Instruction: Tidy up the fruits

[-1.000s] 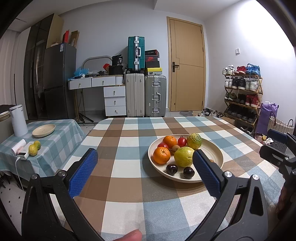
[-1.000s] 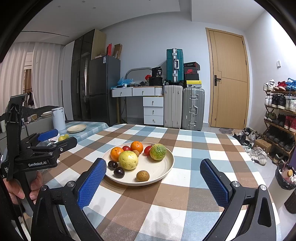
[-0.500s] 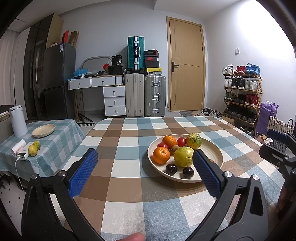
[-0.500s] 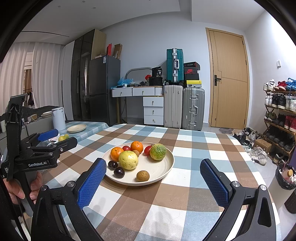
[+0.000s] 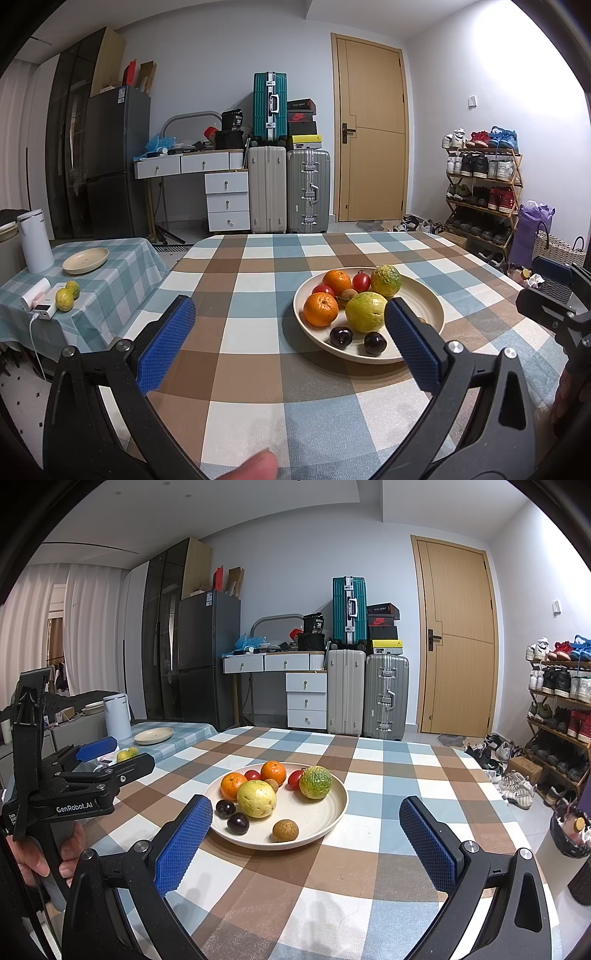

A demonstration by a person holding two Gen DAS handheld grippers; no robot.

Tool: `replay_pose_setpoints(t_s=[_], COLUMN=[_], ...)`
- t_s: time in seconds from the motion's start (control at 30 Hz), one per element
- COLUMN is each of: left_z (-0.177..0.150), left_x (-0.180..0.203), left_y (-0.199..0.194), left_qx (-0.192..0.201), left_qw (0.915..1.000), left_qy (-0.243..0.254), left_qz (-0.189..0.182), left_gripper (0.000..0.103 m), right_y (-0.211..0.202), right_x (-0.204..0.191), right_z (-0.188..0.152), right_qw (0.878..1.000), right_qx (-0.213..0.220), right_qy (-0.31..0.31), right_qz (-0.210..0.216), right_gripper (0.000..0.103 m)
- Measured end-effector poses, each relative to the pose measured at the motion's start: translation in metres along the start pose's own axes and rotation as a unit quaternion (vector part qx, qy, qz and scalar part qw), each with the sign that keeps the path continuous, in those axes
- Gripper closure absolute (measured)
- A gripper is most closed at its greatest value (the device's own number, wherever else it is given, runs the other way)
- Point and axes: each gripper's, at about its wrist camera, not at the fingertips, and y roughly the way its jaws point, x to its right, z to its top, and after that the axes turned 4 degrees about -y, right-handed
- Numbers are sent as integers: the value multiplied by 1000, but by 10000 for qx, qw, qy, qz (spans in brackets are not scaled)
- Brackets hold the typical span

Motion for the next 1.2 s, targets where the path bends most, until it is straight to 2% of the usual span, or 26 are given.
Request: replay_pose_setpoints(t_s=[1.2], left_z=[0], left_x=[-1], left_y=[-2], left_qx=[5], left_qw=[10000], left_qy=[4], left_qz=[-3], left_gripper=[1], right_y=[0], right_x=[0], right_z=[0], right_qw=[10000], right_qx=[0], right_qy=[1], right_qz=[0], right_gripper=[0])
